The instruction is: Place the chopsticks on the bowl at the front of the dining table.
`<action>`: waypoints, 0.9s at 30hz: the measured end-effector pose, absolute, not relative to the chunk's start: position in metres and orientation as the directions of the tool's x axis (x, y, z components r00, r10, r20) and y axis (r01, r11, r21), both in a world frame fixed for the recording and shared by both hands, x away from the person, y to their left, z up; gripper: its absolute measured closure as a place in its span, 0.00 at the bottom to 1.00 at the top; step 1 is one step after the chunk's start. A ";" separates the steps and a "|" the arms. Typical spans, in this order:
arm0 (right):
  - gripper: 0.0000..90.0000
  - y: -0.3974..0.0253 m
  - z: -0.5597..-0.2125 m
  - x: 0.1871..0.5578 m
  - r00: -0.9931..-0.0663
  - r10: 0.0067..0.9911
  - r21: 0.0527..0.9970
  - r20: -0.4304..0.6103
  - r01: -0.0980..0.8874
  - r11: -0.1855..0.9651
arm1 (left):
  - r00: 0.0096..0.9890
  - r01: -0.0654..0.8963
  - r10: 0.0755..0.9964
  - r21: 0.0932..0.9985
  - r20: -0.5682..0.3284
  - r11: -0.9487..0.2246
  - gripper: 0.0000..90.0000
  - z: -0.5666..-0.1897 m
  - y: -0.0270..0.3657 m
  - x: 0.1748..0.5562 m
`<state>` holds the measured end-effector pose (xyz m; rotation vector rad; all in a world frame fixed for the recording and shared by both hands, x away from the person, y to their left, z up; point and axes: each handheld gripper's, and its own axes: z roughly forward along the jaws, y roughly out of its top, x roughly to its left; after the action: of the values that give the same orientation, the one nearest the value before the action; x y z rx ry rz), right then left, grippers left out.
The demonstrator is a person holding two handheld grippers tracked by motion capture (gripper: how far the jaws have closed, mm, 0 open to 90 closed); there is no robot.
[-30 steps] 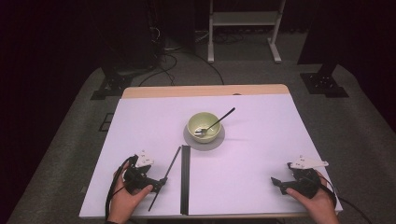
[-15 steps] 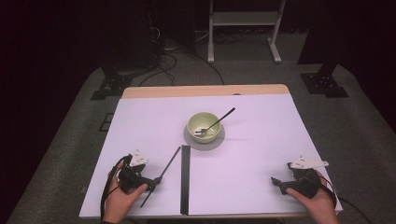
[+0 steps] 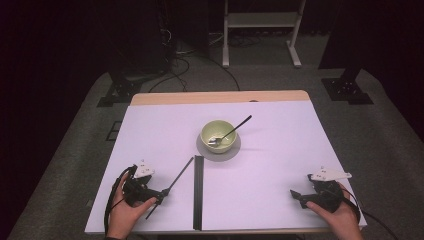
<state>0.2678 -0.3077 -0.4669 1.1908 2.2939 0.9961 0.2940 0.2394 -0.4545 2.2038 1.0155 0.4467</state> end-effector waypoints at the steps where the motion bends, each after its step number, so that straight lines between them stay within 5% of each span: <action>1: 0.12 -0.308 -0.467 0.268 -0.575 0.818 0.731 -0.003 0.557 0.393 | 0.641 0.542 0.767 0.691 0.029 -0.479 0.00 -0.454 0.239 0.294; 11: 0.12 -0.308 -0.467 0.268 -0.574 0.819 0.731 -0.002 0.558 0.393 | 0.642 0.547 0.767 0.695 0.010 -0.466 0.00 -0.452 0.234 0.297; 27: 0.12 -0.308 -0.467 0.268 -0.575 0.818 0.731 -0.001 0.558 0.393 | 0.638 0.541 0.770 0.711 0.001 -0.449 0.15 -0.448 0.218 0.308</action>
<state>0.2680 -0.3077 -0.4669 1.1918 2.2945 0.9959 0.3081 0.2183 -0.4479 2.1652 1.0167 0.4264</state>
